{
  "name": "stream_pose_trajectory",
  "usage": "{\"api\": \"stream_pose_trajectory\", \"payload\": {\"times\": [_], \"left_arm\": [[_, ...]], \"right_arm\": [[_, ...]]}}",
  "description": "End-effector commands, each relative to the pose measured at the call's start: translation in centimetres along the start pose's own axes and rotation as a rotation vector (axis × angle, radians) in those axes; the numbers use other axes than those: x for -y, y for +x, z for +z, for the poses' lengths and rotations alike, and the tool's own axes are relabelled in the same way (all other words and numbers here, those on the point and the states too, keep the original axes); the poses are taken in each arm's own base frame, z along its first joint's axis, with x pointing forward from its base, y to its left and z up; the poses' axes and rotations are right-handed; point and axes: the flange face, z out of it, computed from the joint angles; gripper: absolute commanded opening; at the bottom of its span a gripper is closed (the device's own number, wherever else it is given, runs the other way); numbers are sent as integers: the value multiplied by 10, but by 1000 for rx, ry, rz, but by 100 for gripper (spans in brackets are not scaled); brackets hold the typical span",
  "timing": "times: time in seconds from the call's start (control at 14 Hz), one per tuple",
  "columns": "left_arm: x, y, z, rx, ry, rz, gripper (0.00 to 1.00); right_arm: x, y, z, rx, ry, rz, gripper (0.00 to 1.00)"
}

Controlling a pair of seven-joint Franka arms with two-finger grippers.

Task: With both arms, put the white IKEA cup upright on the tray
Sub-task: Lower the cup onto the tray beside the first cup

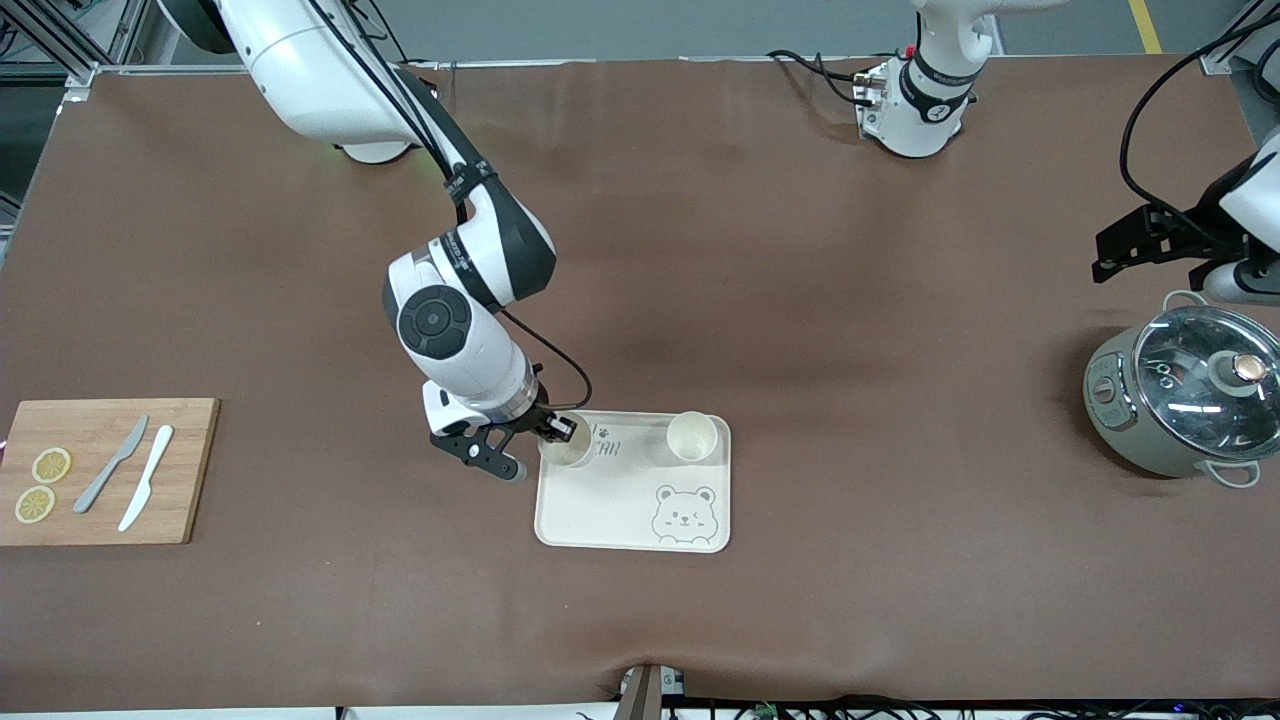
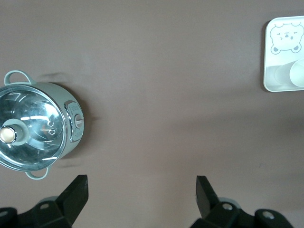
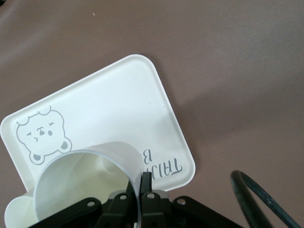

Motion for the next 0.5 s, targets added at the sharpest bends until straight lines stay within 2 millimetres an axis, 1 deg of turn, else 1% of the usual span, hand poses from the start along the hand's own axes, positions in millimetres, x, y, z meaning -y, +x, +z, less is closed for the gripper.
{"api": "stream_pose_trajectory", "payload": {"times": [0.0,0.21,0.29,0.36,0.43], "left_arm": [[-12,-10,-1,-17,-15,-2,100],[-17,-10,-1,-17,-17,3,100],[-21,-11,-2,-17,-26,8,100],[-22,-11,-1,-16,-35,8,100],[-22,-11,-2,-17,-35,7,100]], "right_arm": [[6,6,19,-35,4,2,0],[-2,15,32,-56,-16,-5,0],[-4,16,44,-66,-17,-11,0],[-4,15,51,-71,-15,-16,0],[-4,16,54,-75,-10,-16,0]]}}
